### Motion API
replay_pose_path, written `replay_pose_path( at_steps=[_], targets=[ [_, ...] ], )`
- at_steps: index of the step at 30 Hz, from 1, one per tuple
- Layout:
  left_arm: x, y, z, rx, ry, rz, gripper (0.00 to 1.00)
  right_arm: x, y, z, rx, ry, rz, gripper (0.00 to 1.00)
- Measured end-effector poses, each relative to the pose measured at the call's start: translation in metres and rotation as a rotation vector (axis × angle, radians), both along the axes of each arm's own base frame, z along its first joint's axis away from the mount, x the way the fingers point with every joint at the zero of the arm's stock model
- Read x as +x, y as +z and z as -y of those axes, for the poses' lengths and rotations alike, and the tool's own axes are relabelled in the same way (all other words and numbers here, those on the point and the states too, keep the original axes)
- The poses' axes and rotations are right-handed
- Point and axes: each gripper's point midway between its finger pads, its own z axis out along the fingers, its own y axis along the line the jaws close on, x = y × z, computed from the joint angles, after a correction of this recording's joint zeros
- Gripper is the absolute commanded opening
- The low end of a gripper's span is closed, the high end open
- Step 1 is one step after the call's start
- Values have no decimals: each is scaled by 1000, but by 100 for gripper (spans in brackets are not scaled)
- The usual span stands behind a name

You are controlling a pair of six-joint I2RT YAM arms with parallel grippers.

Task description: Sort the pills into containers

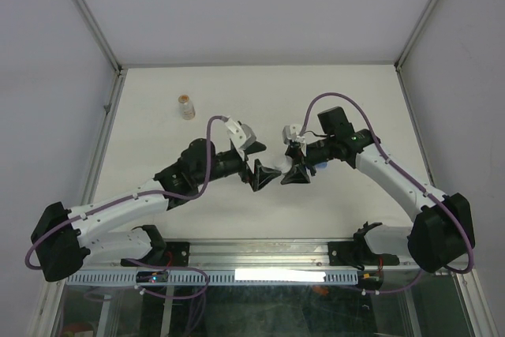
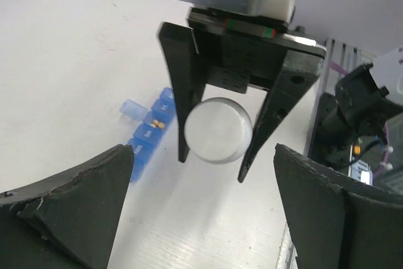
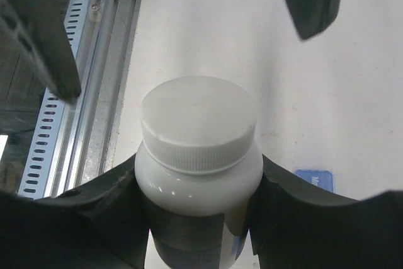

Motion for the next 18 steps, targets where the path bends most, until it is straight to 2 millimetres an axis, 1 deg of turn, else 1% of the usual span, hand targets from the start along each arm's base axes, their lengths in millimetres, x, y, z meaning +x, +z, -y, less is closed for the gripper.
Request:
replay_pose_path(
  at_steps=[3, 6, 7, 10, 14, 18],
  targets=[
    [4, 10, -12, -73, 49, -32, 96, 0, 0, 0, 1, -1, 1, 0],
    [6, 21, -14, -138, 84, -80, 88, 1, 0, 0, 2, -1, 1, 0],
    [7, 21, -14, -149, 90, -98, 85, 1, 0, 0, 2, -1, 2, 0],
    [8, 16, -11, -157, 106, -156, 80, 1, 0, 0, 2, -2, 1, 0],
    [9, 2, -1, -131, 107, -214, 77, 1, 0, 0, 2, -2, 0, 0],
    [6, -2, 8, -112, 92, -236, 72, 1, 0, 0, 2, -2, 0, 0]
  ],
)
